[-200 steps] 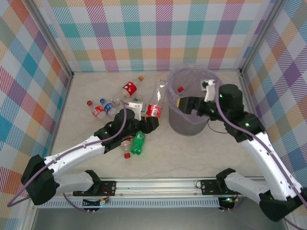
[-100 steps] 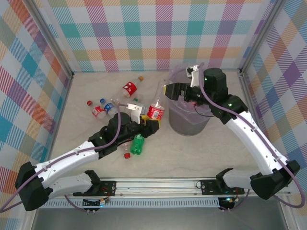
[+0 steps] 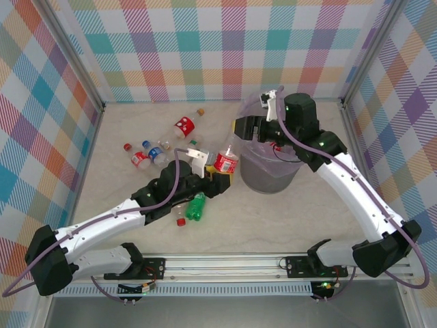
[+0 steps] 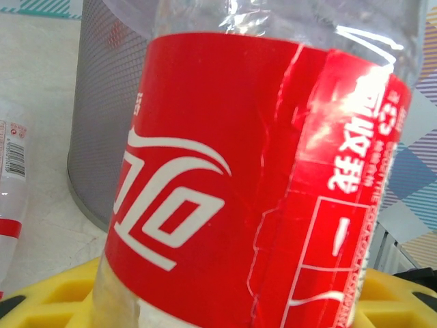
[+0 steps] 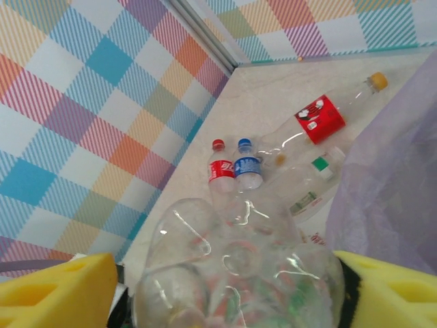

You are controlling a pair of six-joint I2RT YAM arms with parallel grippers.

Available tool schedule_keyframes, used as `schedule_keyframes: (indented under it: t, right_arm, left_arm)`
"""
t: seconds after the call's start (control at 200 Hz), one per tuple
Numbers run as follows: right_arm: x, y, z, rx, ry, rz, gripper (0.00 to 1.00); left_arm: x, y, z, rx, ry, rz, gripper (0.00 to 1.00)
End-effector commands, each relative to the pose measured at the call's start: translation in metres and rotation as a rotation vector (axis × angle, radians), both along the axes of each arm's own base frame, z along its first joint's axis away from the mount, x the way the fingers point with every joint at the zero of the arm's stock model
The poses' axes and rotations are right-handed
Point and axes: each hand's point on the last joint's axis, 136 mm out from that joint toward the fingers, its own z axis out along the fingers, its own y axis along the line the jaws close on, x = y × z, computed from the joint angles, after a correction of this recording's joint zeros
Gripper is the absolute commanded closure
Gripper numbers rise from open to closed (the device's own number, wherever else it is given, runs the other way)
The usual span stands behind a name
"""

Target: Put the plastic bottles in the bin

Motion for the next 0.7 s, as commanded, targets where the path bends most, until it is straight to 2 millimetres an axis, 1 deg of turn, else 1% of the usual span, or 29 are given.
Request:
schedule_keyframes:
  t: [0.0, 0.085, 0.115, 0.145, 0.175, 0.19, 0.21, 0.23, 0.25, 0.32, 0.33, 0.365, 0.39, 0.45, 0.51, 0.54, 0.61, 0.665, 0.695]
  right_arm:
    - [-0.006, 0.004, 0.016, 0.006, -0.044, 0.038, 0.36]
    - [-0.007, 0.001, 0.020, -0.002, -0.057, 0.029, 0.39]
    - [-0.008, 0.000, 0.022, -0.004, -0.066, 0.026, 0.40]
    - [-0.007, -0.001, 0.024, -0.007, -0.074, 0.023, 0.42]
    - [-0.007, -0.002, 0.027, -0.009, -0.087, 0.019, 0.43]
    - [-0.007, -0.002, 0.028, -0.011, -0.093, 0.019, 0.43]
    - [-0.006, -0.002, 0.031, -0.012, -0.104, 0.016, 0.43]
    - [-0.007, -0.003, 0.035, -0.014, -0.116, 0.016, 0.44]
    - [-0.006, -0.004, 0.040, -0.016, -0.129, 0.011, 0.44]
    - [-0.006, -0.009, 0.058, -0.026, -0.187, -0.003, 0.47]
    - [-0.006, -0.010, 0.064, -0.028, -0.205, -0.005, 0.47]
    - [-0.007, -0.013, 0.071, -0.044, -0.224, -0.008, 0.49]
    - [-0.007, -0.016, 0.082, -0.058, -0.245, -0.016, 0.49]
    - [-0.008, -0.026, 0.104, -0.081, -0.296, -0.046, 0.49]
    - [-0.009, -0.038, 0.127, -0.070, -0.345, -0.080, 0.49]
    - [-0.008, -0.045, 0.138, -0.062, -0.368, -0.102, 0.49]
    - [-0.005, -0.067, 0.159, -0.056, -0.410, -0.177, 0.49]
    - [-0.002, -0.088, 0.176, -0.031, -0.444, -0.250, 0.50]
    - [0.000, -0.098, 0.183, -0.020, -0.456, -0.278, 0.51]
  left_arm:
    - [-0.004, -0.014, 0.025, -0.053, -0.046, -0.055, 0.55]
    - [-0.004, -0.015, 0.028, -0.064, -0.030, -0.054, 0.55]
    - [-0.003, -0.016, 0.031, -0.071, -0.018, -0.050, 0.51]
    - [-0.002, -0.017, 0.033, -0.073, -0.005, -0.044, 0.41]
    - [-0.003, -0.018, 0.037, -0.077, 0.002, -0.049, 0.29]
    - [-0.003, -0.018, 0.039, -0.079, 0.004, -0.048, 0.21]
    - [-0.003, -0.018, 0.042, -0.085, 0.006, -0.050, 0.11]
    - [-0.003, -0.018, 0.044, -0.088, 0.008, -0.047, 0.04]
    - [-0.004, -0.017, 0.048, -0.095, 0.008, -0.047, 0.00]
    - [-0.006, -0.010, 0.058, -0.109, 0.003, -0.027, 0.00]
    - [-0.006, -0.008, 0.060, -0.111, 0.002, -0.022, 0.00]
    - [-0.007, -0.001, 0.061, -0.108, 0.004, 0.000, 0.00]
    - [-0.007, 0.004, 0.062, -0.103, 0.009, 0.022, 0.00]
    - [-0.006, 0.023, 0.050, -0.045, 0.055, 0.102, 0.00]
    - [0.001, 0.050, 0.033, 0.018, 0.129, 0.248, 0.00]
    - [0.003, 0.066, 0.019, 0.060, 0.180, 0.331, 0.00]
    - [0.007, 0.096, 0.007, 0.063, 0.239, 0.492, 0.02]
    - [0.007, 0.110, 0.000, 0.036, 0.252, 0.569, 0.04]
    - [0.008, 0.118, -0.005, 0.021, 0.260, 0.606, 0.04]
